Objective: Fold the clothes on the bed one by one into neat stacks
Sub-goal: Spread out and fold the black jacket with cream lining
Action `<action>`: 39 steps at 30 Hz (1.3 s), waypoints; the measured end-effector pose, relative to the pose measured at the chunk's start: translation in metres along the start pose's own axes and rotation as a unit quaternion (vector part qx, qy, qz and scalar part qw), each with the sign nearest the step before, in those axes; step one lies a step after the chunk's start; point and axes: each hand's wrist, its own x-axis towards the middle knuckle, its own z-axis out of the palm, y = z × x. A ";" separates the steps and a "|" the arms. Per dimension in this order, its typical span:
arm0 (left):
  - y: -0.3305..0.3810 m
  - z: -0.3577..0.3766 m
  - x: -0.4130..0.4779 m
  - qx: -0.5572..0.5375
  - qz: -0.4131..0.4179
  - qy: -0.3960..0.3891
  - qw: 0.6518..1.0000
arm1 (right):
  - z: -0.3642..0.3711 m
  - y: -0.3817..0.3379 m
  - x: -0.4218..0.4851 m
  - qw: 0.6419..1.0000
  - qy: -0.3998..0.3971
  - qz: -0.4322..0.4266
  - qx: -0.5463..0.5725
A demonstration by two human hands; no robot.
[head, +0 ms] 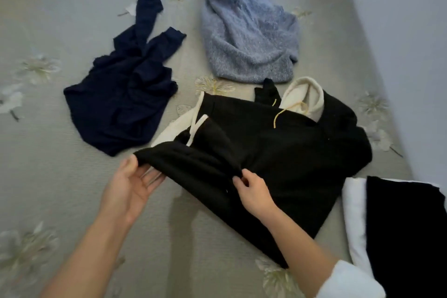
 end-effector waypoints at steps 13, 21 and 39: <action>0.264 0.124 -0.205 0.009 0.158 -0.508 0.847 | -0.183 -0.268 -0.193 0.856 -0.003 -0.257 0.448; 0.241 0.174 -0.228 0.250 0.189 -0.488 0.814 | -0.213 -0.213 -0.218 0.811 0.075 -0.173 0.554; -0.073 0.106 -0.167 0.531 -0.015 -0.189 0.826 | -0.211 -0.066 -0.229 0.759 0.161 0.044 0.630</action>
